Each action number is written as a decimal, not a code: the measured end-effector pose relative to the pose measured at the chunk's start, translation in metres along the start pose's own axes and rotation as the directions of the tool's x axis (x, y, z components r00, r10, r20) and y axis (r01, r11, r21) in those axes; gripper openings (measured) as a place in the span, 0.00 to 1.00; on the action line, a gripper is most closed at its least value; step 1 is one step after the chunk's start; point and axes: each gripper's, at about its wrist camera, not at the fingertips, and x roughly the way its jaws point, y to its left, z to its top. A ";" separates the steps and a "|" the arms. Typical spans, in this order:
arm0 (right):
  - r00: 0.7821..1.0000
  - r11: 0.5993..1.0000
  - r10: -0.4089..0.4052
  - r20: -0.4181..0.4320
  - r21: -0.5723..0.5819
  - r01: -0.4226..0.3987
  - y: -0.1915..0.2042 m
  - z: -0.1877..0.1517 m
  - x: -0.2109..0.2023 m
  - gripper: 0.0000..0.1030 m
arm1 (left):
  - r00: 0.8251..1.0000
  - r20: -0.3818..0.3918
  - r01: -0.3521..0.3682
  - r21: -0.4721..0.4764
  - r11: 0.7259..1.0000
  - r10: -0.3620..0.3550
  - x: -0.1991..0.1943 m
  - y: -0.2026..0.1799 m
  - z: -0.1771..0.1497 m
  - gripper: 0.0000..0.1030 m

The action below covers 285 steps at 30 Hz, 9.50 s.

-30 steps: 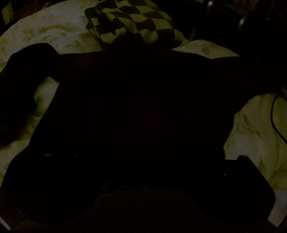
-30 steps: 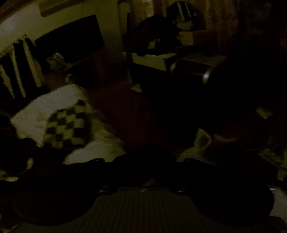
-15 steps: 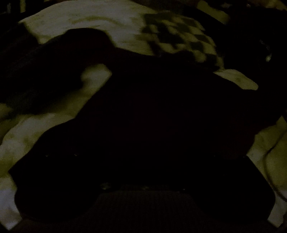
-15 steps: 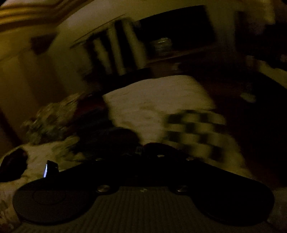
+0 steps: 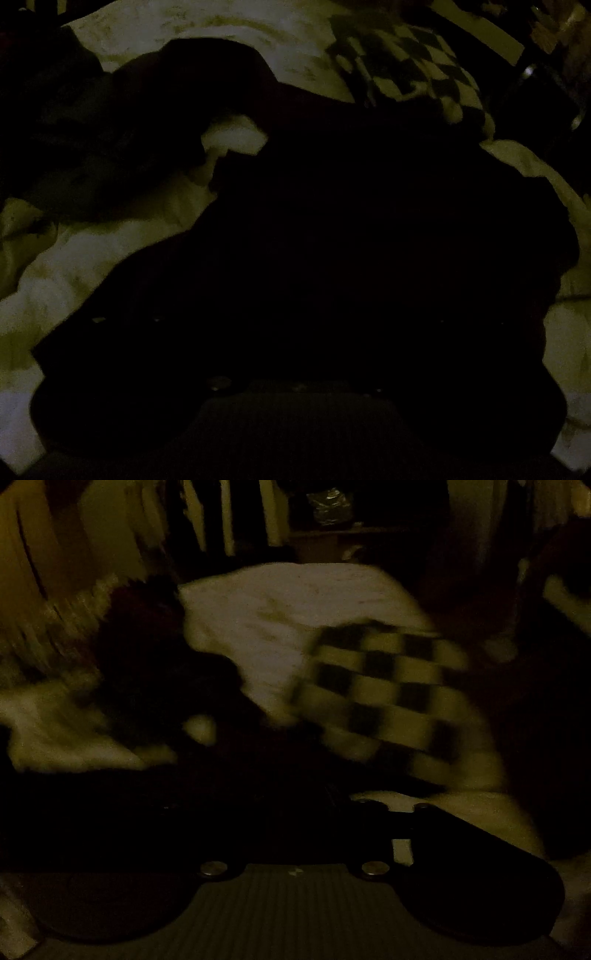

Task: Fold small clothes

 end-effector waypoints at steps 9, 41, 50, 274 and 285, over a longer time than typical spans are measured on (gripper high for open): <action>0.993 0.992 0.115 -0.021 0.050 -0.114 -0.015 -0.042 -0.001 0.78 | 0.997 0.066 -0.031 -0.137 0.990 0.041 -0.001 0.035 0.039 0.91; 0.976 0.950 0.211 -0.056 0.248 -0.191 -0.015 -0.059 0.050 0.73 | 0.998 0.024 -0.056 0.001 0.998 0.056 0.059 0.071 0.102 0.01; 0.974 0.942 0.219 -0.056 0.273 -0.196 -0.017 -0.063 0.052 0.74 | 0.996 0.053 -0.076 0.034 0.997 0.074 0.013 0.078 0.060 0.41; 0.964 0.968 0.184 -0.194 0.204 -0.143 0.050 0.076 0.246 0.54 | 0.990 0.033 -0.126 -0.165 0.978 0.133 0.131 0.060 0.111 0.43; 0.998 0.985 -0.017 0.058 0.171 0.007 0.017 0.100 0.218 0.02 | 0.982 0.154 -0.059 -0.308 0.949 0.111 0.127 0.079 0.121 0.07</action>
